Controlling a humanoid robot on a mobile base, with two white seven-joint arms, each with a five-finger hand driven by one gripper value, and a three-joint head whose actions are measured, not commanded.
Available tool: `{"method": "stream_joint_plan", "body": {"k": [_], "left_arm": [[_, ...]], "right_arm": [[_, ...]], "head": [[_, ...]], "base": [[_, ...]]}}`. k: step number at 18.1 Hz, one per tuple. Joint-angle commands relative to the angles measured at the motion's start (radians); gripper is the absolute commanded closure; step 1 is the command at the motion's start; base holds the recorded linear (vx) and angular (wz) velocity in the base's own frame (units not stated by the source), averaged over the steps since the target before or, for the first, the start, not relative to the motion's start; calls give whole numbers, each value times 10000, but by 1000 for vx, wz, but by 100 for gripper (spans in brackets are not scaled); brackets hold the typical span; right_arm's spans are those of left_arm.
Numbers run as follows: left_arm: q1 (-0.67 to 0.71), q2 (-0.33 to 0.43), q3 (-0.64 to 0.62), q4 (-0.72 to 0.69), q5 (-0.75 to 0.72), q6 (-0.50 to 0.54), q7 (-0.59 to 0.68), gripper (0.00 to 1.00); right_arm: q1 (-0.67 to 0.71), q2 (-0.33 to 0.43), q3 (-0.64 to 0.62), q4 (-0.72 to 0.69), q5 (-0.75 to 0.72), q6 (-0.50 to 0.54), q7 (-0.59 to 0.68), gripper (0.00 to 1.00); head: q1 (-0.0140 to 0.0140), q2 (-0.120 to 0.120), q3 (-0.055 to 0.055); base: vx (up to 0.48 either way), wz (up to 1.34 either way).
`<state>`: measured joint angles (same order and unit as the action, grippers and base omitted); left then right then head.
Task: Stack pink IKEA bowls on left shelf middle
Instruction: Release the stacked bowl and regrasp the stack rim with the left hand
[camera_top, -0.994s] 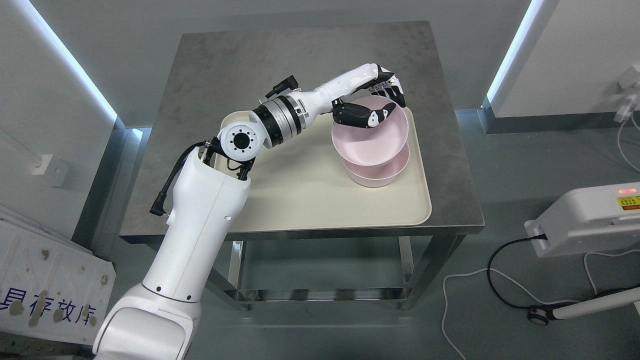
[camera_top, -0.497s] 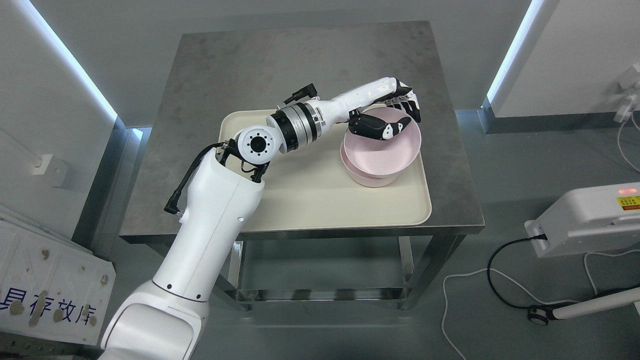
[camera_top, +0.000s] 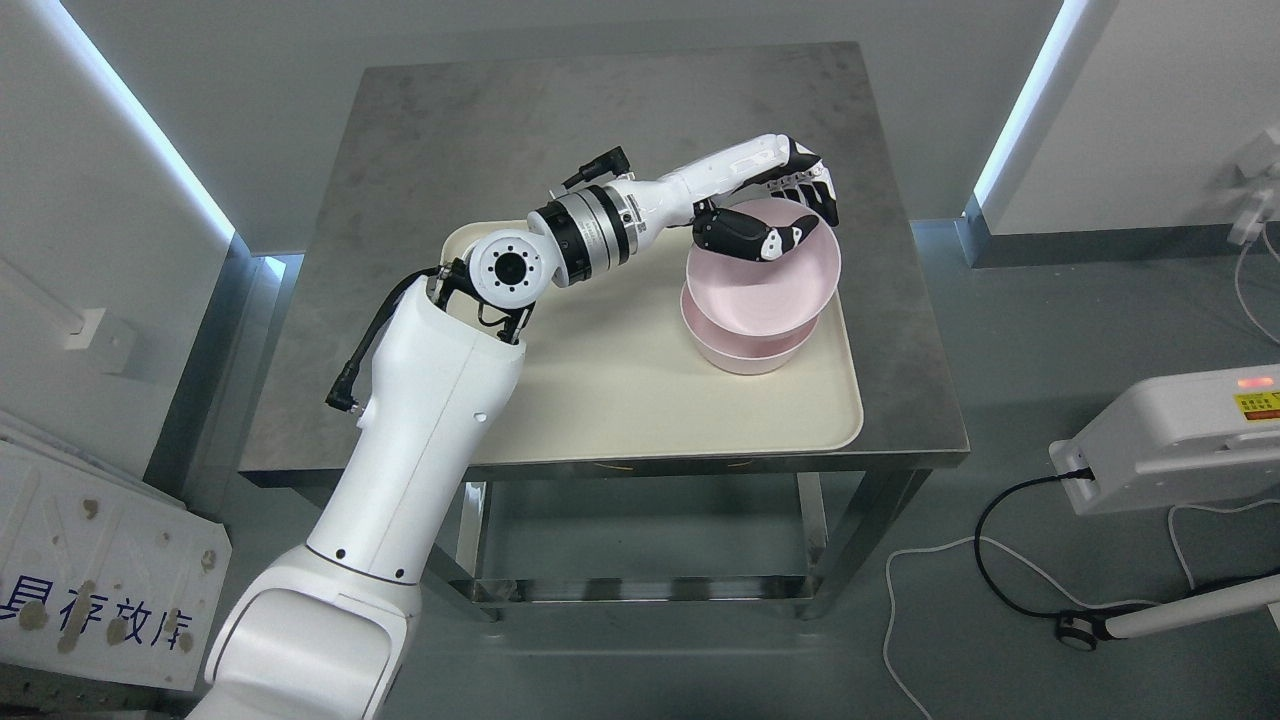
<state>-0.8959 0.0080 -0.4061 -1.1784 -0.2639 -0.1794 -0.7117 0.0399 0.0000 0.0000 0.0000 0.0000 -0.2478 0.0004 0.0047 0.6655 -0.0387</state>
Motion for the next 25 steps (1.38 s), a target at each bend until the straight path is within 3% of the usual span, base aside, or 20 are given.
{"method": "stream_joint_plan", "body": {"k": [1, 2, 3, 4, 7, 9, 11, 13, 16, 18, 21, 25], "left_arm": [[230, 95, 149, 371, -76, -139, -200, 98], [276, 95, 241, 371, -76, -154, -200, 93], [277, 95, 302, 371, -76, -169, -185, 78], [277, 95, 561, 295, -61, -154, -169, 52], [277, 95, 2170, -333, 31, -185, -215, 41], [277, 95, 3273, -868, 77, -688, -185, 22], [688, 95, 4287, -1696, 701, -1439, -184, 21], [1545, 95, 4368, -2677, 2278, -1504, -230, 21], [3141, 95, 3620, -3922, 2777, -1672, -810, 15], [3406, 95, 2823, -3986, 2716, -2070, -1501, 15], [3299, 518, 1809, -3971, 1388, -2209, -1596, 15], [3207, 534, 1225, -3909, -1145, -2225, -1840, 16]], "right_arm": [[0, -174, -46, -175, -15, 8, -4, 0], [0, -174, -46, -175, -15, 8, -4, 0], [0, -174, -46, -175, -15, 8, -4, 0], [0, -174, -46, -175, -15, 8, -4, 0], [0, -174, -46, -175, -15, 8, -4, 0], [0, -174, -46, -175, -15, 8, -4, 0], [0, -174, -46, -175, -15, 8, -4, 0], [0, -174, -46, -175, -15, 8, -4, 0], [0, -174, -46, -175, -15, 8, -4, 0], [0, -174, -46, -175, -15, 8, -4, 0], [0, -174, -46, -175, -15, 8, -4, 0], [0, -174, -46, -175, -15, 8, -4, 0]], "head": [[0, 0, 0], [0, 0, 0], [0, 0, 0], [0, 0, 0], [0, 0, 0], [0, 0, 0], [0, 0, 0], [0, 0, 0], [0, 0, 0], [0, 0, 0], [0, 0, 0], [0, 0, 0]], "base": [[0, 0], [0, 0], [0, 0], [0, 0], [0, 0], [0, 0], [0, 0], [0, 0], [0, 0], [0, 0], [0, 0], [0, 0]]}}
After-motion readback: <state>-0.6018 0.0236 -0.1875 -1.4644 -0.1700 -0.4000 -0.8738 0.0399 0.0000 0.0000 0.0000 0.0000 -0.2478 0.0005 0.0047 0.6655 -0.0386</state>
